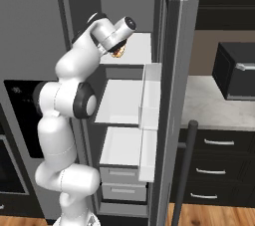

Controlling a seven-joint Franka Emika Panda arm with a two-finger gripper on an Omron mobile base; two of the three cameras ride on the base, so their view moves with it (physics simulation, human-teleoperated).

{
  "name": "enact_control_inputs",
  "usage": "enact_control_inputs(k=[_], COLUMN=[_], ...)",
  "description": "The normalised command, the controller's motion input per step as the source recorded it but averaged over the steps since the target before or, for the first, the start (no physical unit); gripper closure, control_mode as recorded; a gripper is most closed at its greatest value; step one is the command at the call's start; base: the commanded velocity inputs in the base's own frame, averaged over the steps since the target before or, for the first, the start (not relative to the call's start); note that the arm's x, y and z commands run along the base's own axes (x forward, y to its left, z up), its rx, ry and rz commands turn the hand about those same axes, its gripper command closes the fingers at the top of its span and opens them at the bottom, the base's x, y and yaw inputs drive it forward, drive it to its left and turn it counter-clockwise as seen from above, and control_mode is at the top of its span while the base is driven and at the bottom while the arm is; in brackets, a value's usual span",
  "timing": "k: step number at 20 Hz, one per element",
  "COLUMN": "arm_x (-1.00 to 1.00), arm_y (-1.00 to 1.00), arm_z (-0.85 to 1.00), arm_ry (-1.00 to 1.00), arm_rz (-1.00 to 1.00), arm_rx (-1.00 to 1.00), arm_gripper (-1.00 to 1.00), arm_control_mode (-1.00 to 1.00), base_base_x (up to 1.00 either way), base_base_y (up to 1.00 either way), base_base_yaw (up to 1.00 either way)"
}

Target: Retrieve the bottle and the shaker from the cabinet and place them next to the mixing bowl on the counter. Then add garlic from the fridge to the mixing bowl.

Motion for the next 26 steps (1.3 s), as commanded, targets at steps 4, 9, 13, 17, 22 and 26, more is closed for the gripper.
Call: enact_control_inputs(k=[4,9,13,17,22,26], arm_x=[-0.32,-0.50,-0.64,-0.69,-0.66,-0.63], arm_y=[0.00,0.00,0.00,0.00,0.00,0.00], arm_z=[0.00,0.01,0.03,0.10,0.21,0.22], arm_ry=[-0.09,-0.16,-0.13,-0.16,-0.15,-0.13], arm_rz=[0.00,0.00,0.00,-0.02,-0.02,-0.05], arm_rx=[0.00,0.00,0.00,0.00,0.00,0.00], arm_gripper=[1.00,1.00,1.00,1.00,1.00,1.00], arm_control_mode=[-1.00,-1.00,-1.00,-1.00,-1.00,-1.00], base_base_x=[0.00,0.00,0.00,0.00,0.00,0.00], base_base_y=[0.00,0.00,0.00,0.00,0.00,0.00], base_base_yaw=[0.00,0.00,0.00,0.00,0.00,0.00])
